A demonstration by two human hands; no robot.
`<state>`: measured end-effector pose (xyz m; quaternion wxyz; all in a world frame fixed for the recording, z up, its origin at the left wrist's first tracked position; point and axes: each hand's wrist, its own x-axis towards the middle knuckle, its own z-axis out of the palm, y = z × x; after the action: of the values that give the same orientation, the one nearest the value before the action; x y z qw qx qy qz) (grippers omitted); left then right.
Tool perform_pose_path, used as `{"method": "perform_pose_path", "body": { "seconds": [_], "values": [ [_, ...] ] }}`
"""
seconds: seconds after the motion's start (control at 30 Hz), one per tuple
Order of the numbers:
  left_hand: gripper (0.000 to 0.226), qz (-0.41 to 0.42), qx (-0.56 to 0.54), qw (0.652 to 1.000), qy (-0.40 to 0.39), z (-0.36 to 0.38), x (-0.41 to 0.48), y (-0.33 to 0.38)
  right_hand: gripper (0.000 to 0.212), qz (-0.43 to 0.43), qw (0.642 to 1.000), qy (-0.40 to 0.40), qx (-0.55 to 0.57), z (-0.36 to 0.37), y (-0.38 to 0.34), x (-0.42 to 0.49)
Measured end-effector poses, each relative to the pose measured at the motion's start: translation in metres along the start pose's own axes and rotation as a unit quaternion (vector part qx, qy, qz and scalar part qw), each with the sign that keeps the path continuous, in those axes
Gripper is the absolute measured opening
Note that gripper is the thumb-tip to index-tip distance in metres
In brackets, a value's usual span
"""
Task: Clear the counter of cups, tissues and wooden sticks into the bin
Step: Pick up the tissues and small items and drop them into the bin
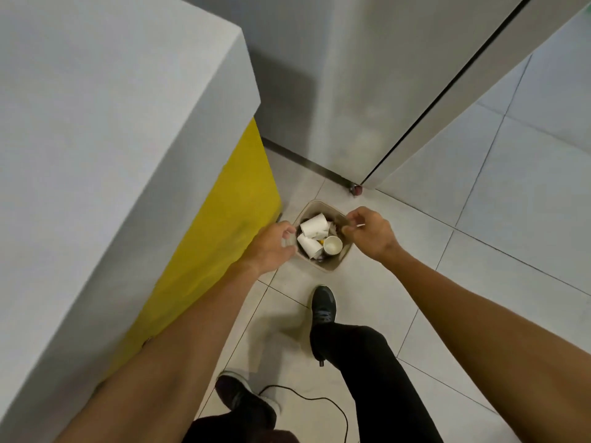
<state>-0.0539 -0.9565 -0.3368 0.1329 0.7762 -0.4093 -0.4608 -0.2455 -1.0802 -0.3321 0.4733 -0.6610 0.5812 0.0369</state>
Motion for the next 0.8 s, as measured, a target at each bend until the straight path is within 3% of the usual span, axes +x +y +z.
{"method": "perform_pose_path", "body": {
  "seconds": [0.27,0.4,0.53,0.63,0.8],
  "values": [
    [0.039,0.119,0.052,0.989,0.072,-0.063,-0.089,0.045,0.037,-0.098,0.994,0.032,0.028,-0.013,-0.066,-0.095],
    [0.044,0.231,0.11,0.958,0.129,-0.103,-0.15,0.064,0.04,-0.163,0.984,0.06,0.049,-0.026,-0.103,-0.149],
    [0.041,0.314,0.134,0.92,0.193,-0.146,-0.221,0.077,0.039,-0.249,0.957,0.141,0.048,-0.035,-0.147,-0.21],
    [0.041,0.32,0.12,0.909,0.24,-0.179,-0.271,0.071,0.036,-0.321,0.928,0.186,0.045,-0.034,-0.187,-0.25],
    [0.04,0.28,0.142,0.903,0.293,-0.228,-0.351,0.026,0.031,-0.401,0.898,0.173,0.055,-0.004,-0.254,-0.303]
  ]
}}
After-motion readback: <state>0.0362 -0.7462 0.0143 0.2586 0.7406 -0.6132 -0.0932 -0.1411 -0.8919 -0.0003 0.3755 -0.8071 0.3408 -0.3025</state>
